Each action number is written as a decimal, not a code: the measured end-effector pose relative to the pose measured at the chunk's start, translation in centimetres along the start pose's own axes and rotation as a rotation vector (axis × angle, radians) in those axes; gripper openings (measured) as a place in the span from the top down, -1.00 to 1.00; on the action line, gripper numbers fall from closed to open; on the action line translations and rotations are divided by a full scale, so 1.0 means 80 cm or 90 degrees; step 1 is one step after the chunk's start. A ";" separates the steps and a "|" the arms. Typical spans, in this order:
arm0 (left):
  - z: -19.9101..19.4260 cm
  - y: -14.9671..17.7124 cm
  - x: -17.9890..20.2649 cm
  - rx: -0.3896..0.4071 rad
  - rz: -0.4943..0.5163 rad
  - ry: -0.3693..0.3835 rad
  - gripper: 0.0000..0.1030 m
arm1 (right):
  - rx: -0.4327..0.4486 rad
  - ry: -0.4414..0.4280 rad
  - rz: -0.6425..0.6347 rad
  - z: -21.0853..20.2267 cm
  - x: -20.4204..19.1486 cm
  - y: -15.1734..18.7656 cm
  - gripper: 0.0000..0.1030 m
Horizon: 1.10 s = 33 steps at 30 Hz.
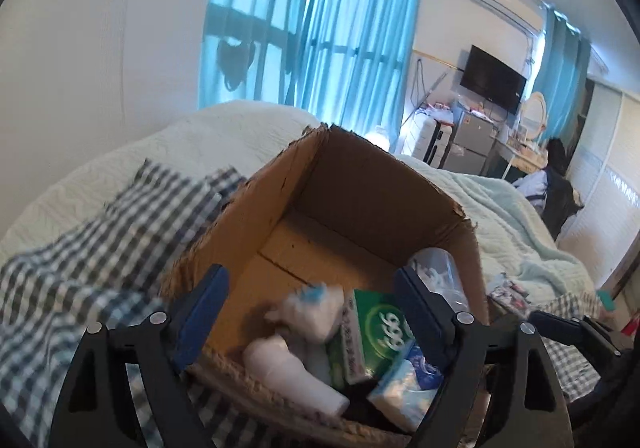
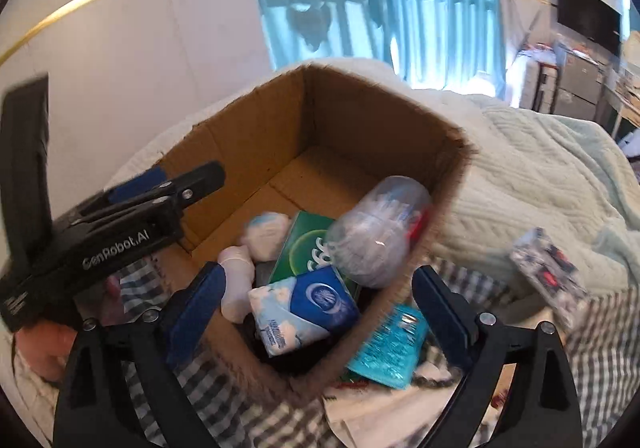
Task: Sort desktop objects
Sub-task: 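Carry both items into the cardboard box and open both tools, then move both tools back toward the capsule box and tape roll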
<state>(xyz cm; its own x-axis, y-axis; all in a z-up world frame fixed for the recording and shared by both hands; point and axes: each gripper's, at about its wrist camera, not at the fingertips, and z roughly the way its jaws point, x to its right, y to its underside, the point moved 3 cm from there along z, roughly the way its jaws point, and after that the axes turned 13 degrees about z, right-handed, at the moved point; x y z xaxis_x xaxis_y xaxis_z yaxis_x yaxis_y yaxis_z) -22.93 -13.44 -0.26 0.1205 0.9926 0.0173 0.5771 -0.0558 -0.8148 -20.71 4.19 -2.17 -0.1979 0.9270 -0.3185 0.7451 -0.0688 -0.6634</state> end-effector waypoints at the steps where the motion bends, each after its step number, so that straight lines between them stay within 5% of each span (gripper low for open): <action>1: -0.004 0.002 0.003 -0.004 -0.006 0.005 -0.69 | 0.005 0.005 0.010 -0.011 0.009 -0.002 -0.84; 11: -0.079 0.017 0.139 0.017 0.128 0.060 -0.92 | 0.068 0.119 0.112 -0.139 0.129 0.009 -0.84; 16: -0.075 0.045 0.210 -0.024 0.161 0.102 -0.93 | 0.074 0.152 0.128 -0.175 0.166 0.035 -0.84; 24: -0.023 0.113 0.276 -0.108 0.201 0.110 -0.93 | 0.061 0.159 0.178 -0.165 0.221 0.073 -0.84; 33: 0.054 0.107 0.320 -0.133 0.222 0.118 -0.93 | 0.033 0.150 0.223 -0.119 0.281 0.076 -0.84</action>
<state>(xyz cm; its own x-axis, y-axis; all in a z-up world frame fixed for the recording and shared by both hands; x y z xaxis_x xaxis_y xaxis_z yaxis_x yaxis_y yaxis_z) -18.39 11.93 -9.28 0.4693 0.8751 -0.1185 0.6245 -0.4238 -0.6561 -14.60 28.16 -6.91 0.2164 0.9031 -0.3710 0.7076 -0.4069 -0.5777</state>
